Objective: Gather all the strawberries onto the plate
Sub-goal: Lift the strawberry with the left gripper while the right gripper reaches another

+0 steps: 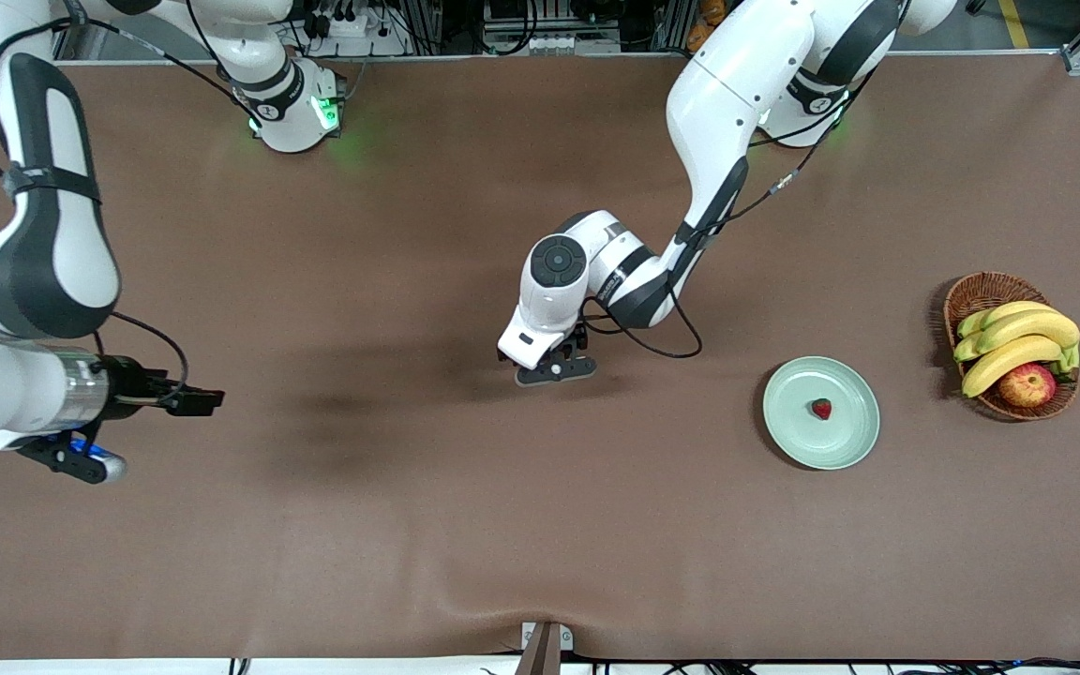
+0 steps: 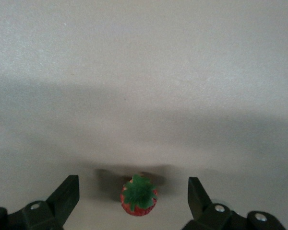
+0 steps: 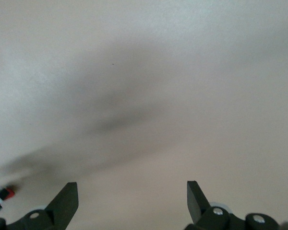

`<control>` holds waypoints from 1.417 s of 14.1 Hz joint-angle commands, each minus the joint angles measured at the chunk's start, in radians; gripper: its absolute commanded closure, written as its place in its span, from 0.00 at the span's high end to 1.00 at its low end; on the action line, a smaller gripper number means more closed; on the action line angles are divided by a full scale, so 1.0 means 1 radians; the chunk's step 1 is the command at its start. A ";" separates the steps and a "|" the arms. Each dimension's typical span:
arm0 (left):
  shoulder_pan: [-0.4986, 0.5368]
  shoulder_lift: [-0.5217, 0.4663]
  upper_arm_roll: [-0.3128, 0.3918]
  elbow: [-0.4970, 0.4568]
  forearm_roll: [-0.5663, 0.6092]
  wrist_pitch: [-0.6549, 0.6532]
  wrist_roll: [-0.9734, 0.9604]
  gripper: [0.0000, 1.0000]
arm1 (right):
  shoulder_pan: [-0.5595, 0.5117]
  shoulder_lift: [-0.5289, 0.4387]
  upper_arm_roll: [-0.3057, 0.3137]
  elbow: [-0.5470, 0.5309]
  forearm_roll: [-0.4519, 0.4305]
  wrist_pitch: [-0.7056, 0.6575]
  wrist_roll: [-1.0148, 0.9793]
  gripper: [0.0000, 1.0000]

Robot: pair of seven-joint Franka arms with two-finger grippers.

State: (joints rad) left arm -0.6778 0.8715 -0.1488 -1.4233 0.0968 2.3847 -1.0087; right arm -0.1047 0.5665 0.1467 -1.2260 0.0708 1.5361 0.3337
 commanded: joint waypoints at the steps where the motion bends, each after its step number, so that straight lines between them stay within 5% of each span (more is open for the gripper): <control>1: -0.020 0.026 0.014 0.027 0.024 0.004 0.009 1.00 | -0.058 -0.040 0.007 -0.052 -0.011 -0.008 -0.117 1.00; 4: -0.026 0.026 0.014 0.029 0.023 0.005 0.005 0.96 | -0.105 -0.057 -0.007 -0.078 -0.019 -0.001 -0.256 1.00; 8: -0.026 0.026 0.012 0.027 0.023 0.004 0.004 0.59 | -0.110 -0.091 -0.076 -0.137 -0.046 0.030 -0.409 1.00; 13: -0.025 0.026 0.011 0.027 0.018 0.004 -0.007 0.00 | -0.110 -0.206 -0.185 -0.433 -0.048 0.287 -0.614 1.00; 20: -0.014 -0.003 0.011 0.027 0.012 -0.001 -0.059 0.00 | -0.179 -0.195 -0.259 -0.648 -0.048 0.634 -0.857 1.00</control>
State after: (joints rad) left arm -0.6900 0.8827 -0.1449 -1.4094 0.0971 2.3878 -1.0270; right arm -0.2662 0.4127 -0.1193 -1.7940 0.0336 2.1017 -0.4891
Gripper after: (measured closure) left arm 0.683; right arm 0.000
